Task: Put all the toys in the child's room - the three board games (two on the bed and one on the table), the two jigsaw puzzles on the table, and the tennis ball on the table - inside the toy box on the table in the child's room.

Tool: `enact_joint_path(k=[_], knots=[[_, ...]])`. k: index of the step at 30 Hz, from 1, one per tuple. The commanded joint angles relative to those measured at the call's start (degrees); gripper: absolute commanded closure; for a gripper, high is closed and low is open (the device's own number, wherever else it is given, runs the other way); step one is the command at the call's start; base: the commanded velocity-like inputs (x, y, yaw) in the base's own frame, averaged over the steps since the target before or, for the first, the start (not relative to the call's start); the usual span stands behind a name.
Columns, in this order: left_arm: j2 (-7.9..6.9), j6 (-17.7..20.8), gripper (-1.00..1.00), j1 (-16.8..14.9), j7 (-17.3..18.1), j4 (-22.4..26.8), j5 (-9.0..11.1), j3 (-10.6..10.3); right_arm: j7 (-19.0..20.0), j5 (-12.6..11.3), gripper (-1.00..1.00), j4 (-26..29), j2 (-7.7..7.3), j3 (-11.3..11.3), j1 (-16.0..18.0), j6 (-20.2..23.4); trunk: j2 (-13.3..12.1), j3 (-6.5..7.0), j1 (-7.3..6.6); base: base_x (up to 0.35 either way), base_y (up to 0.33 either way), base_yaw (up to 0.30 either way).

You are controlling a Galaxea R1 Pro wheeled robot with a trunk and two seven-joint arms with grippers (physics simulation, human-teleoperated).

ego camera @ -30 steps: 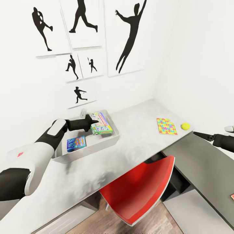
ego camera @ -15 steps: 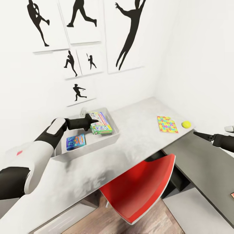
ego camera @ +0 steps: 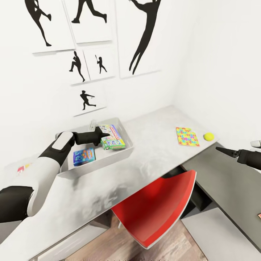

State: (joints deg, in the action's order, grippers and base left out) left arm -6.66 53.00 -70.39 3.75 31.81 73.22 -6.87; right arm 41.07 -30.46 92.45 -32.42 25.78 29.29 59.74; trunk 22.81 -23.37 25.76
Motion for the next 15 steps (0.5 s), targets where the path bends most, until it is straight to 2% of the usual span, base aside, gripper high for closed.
enact_joint_path(k=[1,15], knots=[[-0.07,-0.01,1.0,-0.07,0.41,-0.01,-0.14,-0.27,0.4,0.28,-1.0,0.01,-0.01,0.06,0.07,0.26,0.11,-0.19,0.03,0.0,0.0,0.0],[-0.02,-0.08,1.0,-0.1,0.3,-0.01,-0.18,-0.25,0.41,0.24,-1.0,0.01,-0.09,0.06,0.07,0.26,0.11,-1.45,0.03,0.0,0.0,0.0]])
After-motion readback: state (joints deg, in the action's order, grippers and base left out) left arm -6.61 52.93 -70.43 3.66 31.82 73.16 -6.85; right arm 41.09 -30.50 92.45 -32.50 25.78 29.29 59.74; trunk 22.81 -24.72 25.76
